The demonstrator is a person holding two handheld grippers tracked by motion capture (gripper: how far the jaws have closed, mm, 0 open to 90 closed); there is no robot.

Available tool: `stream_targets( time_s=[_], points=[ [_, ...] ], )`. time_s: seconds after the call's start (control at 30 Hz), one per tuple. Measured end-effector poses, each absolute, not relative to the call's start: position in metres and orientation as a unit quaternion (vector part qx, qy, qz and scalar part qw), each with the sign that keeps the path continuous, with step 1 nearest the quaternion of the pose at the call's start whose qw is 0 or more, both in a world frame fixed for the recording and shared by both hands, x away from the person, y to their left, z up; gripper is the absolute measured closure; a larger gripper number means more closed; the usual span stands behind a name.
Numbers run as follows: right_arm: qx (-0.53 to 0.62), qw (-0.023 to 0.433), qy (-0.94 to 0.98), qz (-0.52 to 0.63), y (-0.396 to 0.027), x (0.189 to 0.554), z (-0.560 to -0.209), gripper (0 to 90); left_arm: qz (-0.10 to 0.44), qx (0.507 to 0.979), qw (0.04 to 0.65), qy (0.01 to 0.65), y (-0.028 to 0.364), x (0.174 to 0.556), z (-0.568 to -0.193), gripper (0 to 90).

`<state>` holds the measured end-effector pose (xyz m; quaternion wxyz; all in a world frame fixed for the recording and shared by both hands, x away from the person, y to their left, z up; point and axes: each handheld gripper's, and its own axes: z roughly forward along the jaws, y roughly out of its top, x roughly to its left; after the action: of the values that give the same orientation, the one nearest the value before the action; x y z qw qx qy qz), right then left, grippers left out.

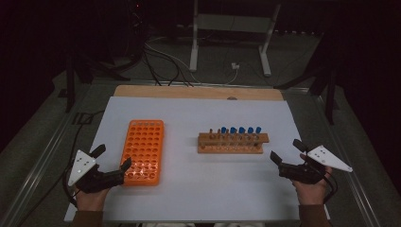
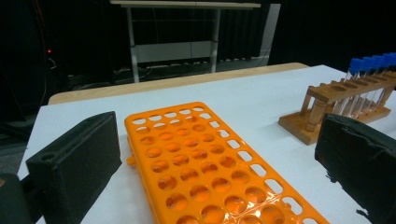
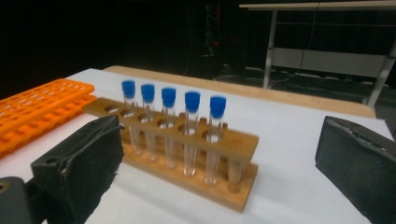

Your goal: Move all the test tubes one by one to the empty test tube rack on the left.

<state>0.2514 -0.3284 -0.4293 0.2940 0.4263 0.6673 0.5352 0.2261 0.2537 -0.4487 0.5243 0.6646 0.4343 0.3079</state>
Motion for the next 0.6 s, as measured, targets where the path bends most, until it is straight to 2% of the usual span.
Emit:
stream_targets(
  time_s=[0.23,0.53,0.6],
  points=[
    [0.421,0.293,0.671,0.535,-0.320,0.272,-0.415,0.7,0.305,0.667,0.524,0.433,0.252,0.225,-0.450,0.9],
    [0.421,0.275,0.690,0.521,-0.312,0.299,-0.415,6.2,0.304,0.670,0.520,0.433,0.252,0.225,-0.452,0.9],
    [0.426,0.269,0.695,0.514,-0.310,0.307,-0.419,12.7,0.304,0.670,0.520,0.433,0.252,0.226,-0.452,0.9]
  ],
)
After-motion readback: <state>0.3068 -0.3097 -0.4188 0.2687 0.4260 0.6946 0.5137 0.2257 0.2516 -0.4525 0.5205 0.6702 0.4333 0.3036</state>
